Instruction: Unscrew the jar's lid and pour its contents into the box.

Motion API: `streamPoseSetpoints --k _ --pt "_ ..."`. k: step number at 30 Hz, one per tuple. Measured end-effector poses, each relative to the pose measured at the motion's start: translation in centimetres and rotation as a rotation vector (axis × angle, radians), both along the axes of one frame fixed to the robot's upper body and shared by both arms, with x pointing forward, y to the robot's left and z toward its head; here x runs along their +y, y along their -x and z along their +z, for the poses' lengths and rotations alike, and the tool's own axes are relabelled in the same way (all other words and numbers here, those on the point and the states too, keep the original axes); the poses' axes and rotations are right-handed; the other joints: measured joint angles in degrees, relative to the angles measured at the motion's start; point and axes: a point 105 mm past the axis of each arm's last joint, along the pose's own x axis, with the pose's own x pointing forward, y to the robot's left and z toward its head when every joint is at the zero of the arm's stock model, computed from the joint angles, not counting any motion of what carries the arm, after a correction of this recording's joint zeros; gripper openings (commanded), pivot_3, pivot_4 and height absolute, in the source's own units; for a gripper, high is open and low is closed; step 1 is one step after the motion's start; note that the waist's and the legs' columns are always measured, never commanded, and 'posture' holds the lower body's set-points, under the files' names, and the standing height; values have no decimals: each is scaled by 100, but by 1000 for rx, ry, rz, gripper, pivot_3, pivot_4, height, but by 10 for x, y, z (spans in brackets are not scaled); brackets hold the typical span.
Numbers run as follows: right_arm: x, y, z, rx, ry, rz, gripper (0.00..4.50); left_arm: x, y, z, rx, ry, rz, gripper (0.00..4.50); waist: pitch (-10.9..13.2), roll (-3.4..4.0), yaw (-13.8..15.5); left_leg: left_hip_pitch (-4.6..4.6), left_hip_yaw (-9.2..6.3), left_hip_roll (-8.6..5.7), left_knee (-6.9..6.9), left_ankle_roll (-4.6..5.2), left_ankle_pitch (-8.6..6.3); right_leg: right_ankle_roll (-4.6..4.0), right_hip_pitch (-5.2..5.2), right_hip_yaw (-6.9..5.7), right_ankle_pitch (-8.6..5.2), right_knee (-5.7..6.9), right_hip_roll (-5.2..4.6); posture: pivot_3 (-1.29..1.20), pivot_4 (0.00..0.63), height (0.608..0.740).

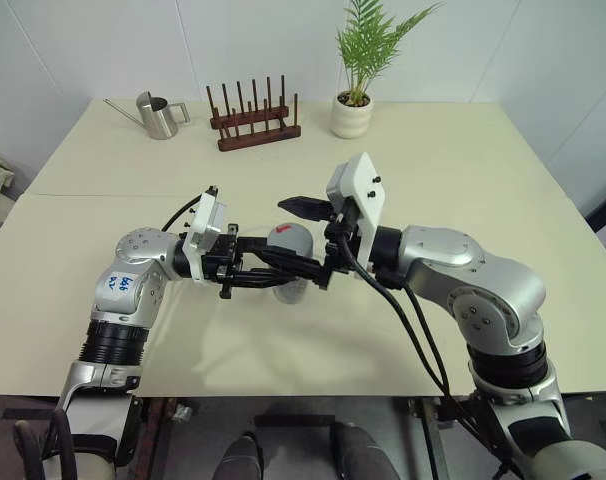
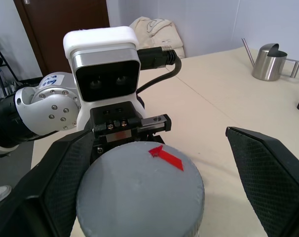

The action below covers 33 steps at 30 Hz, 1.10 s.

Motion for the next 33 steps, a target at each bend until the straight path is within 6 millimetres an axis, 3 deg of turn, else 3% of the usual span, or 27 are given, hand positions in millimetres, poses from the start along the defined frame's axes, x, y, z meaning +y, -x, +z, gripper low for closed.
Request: streamPoseSetpoints --k 33 --pt "-25 6 -4 -25 75 -38 4463 -1 -2 -1 -2 -5 16 1849 0 0 8 -1 0 0 0 0 0 0 0 0 0 -2 -1 0 150 740"
